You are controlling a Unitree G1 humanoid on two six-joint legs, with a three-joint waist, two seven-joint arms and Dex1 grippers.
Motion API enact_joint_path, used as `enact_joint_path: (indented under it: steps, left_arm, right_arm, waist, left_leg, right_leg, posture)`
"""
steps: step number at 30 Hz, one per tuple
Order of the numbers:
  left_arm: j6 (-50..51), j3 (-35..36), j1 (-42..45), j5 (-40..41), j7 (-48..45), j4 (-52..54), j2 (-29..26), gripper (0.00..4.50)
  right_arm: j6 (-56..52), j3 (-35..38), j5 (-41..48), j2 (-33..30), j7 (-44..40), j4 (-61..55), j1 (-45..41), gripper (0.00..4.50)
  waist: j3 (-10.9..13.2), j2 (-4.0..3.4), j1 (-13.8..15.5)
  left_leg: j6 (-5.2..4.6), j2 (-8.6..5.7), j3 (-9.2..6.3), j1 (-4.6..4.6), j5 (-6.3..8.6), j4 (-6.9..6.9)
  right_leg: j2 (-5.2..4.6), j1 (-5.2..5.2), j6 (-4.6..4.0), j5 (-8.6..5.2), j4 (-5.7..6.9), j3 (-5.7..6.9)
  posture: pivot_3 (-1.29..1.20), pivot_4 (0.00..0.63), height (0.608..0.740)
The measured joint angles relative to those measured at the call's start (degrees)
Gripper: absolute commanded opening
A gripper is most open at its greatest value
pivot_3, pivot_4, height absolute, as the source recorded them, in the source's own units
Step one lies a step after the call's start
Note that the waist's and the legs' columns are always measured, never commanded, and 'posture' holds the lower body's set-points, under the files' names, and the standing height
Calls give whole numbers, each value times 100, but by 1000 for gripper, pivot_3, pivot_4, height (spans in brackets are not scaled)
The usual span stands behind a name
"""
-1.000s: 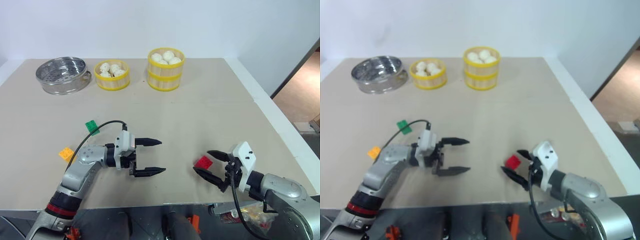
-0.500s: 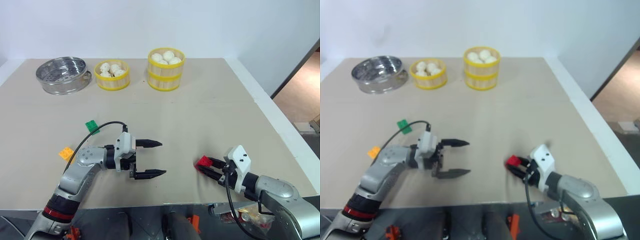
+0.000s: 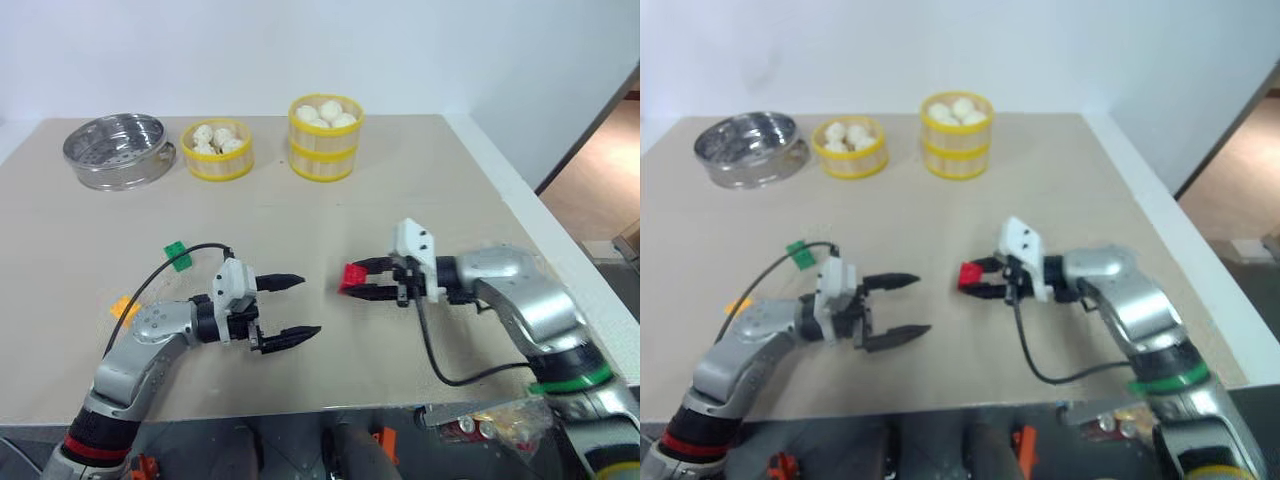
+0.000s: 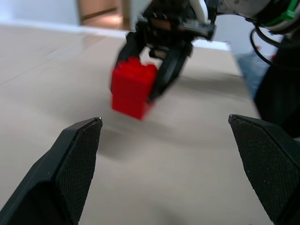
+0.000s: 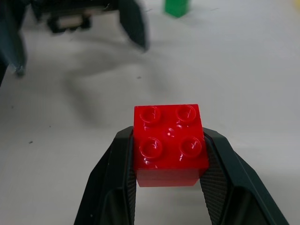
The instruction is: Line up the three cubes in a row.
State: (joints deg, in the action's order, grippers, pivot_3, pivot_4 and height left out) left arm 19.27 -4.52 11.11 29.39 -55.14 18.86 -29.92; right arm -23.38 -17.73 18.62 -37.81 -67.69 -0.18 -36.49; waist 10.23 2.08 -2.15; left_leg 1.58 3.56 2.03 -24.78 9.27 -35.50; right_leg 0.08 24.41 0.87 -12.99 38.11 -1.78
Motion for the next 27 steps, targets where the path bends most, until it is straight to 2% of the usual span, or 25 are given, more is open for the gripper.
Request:
enact_joint_path:
  steps: [4, 11, 25, 26, 27]
  left_arm:
    - [369, 722, -551, 269, 405, 194, -245, 4500]
    - [324, 892, -778, 318, 322, 277, -363, 4500]
    - [61, 804, -1093, 86, 237, 374, -501, 4500]
    - [61, 787, -1096, 86, 241, 395, -501, 4500]
    - [61, 771, -1097, 86, 245, 415, -501, 4500]
  right_arm:
    - [1673, -646, -853, 224, -927, 1980, -767, 1258]
    - [2728, -682, -1205, 846, -1669, 3551, -1570, 1258]
    - [3482, -432, -1363, 1192, -1860, 4690, -1835, 1258]
    - [3498, -422, -1385, 1212, -1857, 4752, -1860, 2333]
    - [3518, -421, -1470, 1214, -1829, 4823, -1869, 2706]
  waist:
    - [1, 0, -10]
    - [1, -1, 8]
    - [1, -1, 25]
    - [0, -1, 25]
    - [0, -1, 25]
  left_leg:
    - [-7, 1, 12, 0, 28, -5]
    - [-6, 3, 9, 9, 29, -5]
    - [-4, 10, 30, 31, 25, -9]
    - [-5, 10, 33, 35, 24, -9]
    - [-6, 10, 34, 36, 23, -10]
  right_leg:
    - [1, 1, 11, -20, -1, -15]
    - [1, -6, 3, -18, 6, -9]
    - [2, -12, -33, -8, 9, -29]
    - [1, -15, -34, -6, 9, -32]
    - [1, -16, -34, -5, 9, -34]
  posture:
    - [0, 150, 740]
    - [0, 150, 740]
    - [0, 150, 740]
    - [0, 150, 740]
    - [0, 150, 740]
